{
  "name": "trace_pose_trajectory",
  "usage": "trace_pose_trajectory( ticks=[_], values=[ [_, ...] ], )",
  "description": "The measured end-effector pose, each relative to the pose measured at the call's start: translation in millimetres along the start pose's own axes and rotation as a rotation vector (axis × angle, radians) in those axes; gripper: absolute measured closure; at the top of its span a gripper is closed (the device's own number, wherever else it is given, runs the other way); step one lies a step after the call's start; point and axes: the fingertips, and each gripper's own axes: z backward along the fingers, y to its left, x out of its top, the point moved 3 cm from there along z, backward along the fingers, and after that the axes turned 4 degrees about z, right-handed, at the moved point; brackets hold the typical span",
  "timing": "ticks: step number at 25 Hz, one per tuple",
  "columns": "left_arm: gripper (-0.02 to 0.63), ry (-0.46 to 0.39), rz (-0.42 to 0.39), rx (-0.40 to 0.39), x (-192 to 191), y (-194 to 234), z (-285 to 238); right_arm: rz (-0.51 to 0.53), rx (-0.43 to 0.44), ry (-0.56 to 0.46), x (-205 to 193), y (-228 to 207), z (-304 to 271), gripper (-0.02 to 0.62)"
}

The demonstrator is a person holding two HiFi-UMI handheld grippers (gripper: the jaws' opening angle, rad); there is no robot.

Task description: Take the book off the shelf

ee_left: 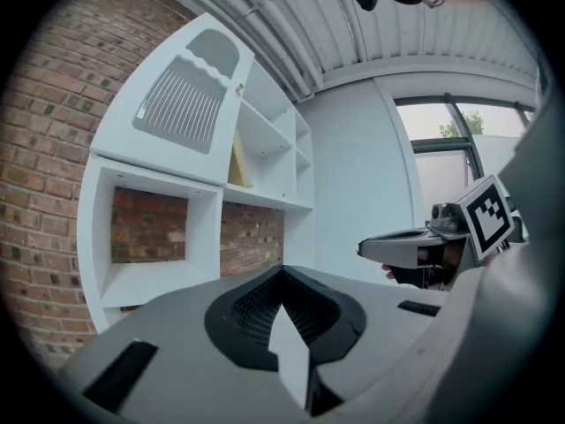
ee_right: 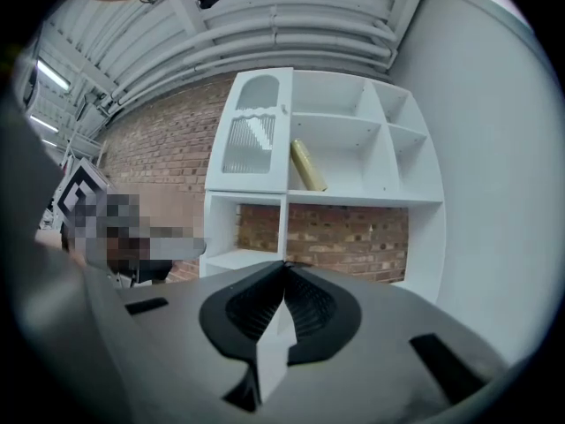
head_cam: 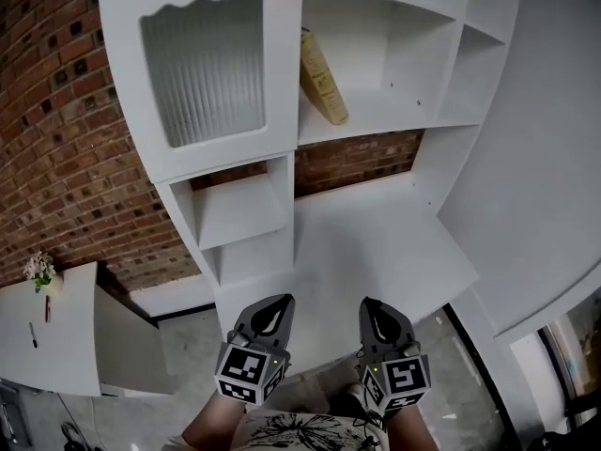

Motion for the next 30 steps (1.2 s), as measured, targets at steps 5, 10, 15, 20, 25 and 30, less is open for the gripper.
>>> trace_pose_trajectory(
  ticks=[5, 10, 15, 20, 25, 30],
  values=[
    [0.594, -0.006, -0.021, 0.078, 11.6, 12.1, -41.3, 0.002, 0.084, -0.083, 13.6, -36.9, -53.2, 0.591],
    [0.594, -0.022, 0.000, 0.225, 25.4, 22.3, -89.1, 0.006, 0.191, -0.085, 20.5, -84.3, -109.4, 0.591],
    [0.594, -0.084, 0.023, 0.352, 51.1, 22.9, -133.6, 0.038, 0.270, -0.073, 36.4, -139.4, -159.0, 0.591],
    [0.594, -0.110, 0.025, 0.442, 67.3, 23.1, -163.6, 0.104, 0.354, -0.099, 58.7, -163.6, -191.5, 0.591],
    [0.594, -0.089, 0.002, 0.478, 78.9, 26.0, -170.2, 0.130, 0.399, -0.166, 83.6, -159.7, -207.5, 0.591],
    [0.594, -0.093, -0.031, 0.529, 90.5, 46.1, -157.1, 0.146, 0.350, -0.250, 116.5, -153.5, -222.4, 0.591]
  ],
)
